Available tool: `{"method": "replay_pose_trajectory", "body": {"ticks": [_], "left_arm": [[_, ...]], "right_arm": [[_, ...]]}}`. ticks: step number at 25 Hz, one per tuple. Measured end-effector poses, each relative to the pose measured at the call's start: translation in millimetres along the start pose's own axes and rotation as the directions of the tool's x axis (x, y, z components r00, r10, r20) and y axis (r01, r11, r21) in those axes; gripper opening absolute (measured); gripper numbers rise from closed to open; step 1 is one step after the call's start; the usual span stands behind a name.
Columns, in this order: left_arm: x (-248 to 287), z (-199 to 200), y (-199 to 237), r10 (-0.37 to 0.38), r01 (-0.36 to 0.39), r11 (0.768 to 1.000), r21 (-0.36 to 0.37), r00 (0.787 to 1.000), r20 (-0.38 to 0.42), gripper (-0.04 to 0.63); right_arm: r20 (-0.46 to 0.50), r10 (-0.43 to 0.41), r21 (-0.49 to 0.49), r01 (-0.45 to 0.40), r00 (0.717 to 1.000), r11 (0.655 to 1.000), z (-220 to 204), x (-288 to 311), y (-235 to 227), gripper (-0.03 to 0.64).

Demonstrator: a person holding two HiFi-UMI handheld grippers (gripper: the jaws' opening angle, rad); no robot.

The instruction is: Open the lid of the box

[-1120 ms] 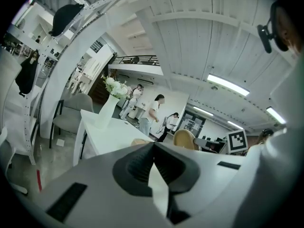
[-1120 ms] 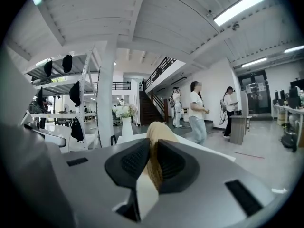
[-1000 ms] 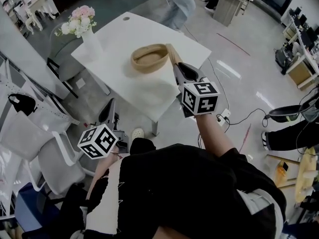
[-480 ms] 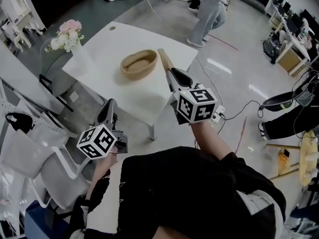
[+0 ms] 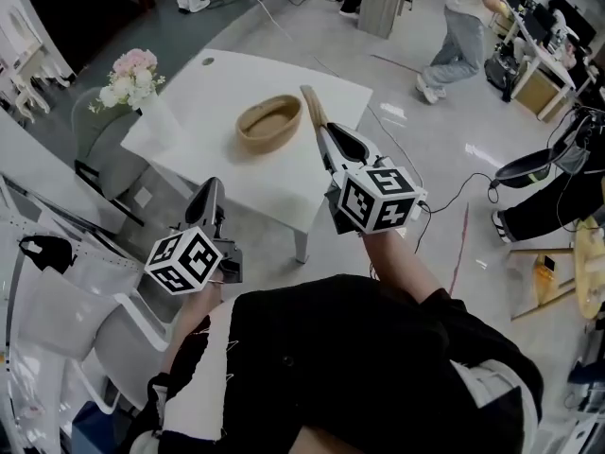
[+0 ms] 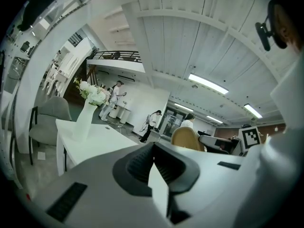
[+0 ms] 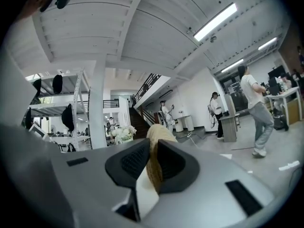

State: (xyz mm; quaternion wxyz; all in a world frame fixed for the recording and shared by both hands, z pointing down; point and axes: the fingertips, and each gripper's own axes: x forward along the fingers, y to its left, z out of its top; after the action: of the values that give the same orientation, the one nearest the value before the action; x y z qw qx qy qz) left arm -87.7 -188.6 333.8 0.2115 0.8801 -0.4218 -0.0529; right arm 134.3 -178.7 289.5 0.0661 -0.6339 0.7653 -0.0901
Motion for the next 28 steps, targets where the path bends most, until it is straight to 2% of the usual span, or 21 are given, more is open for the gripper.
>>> {"method": "replay_pose_trajectory", "body": {"ticks": [5,14,28], "left_arm": [[-14.2,13.5,4.9,-0.032,0.032,0.999,0.015,0.999,0.000,0.011],[-43.2,17.3,16.5,-0.070,0.071,0.997,0.014,0.997,-0.015,0.011],[-74.5,-3.5,13.6,-0.149,0.149,0.989,-0.006,0.987,-0.059,0.011]], "right_arm": [[0.004,-0.029,-0.018,0.029,1.000,0.999,1.3,-7.8,23.6,0.060],[-0.025,-0.086,0.014,0.086,0.996,0.996,-15.3,-29.2,52.5,0.060],[-0.069,-0.168,0.029,0.171,0.983,0.985,-47.5,-74.0,77.6,0.060]]}}
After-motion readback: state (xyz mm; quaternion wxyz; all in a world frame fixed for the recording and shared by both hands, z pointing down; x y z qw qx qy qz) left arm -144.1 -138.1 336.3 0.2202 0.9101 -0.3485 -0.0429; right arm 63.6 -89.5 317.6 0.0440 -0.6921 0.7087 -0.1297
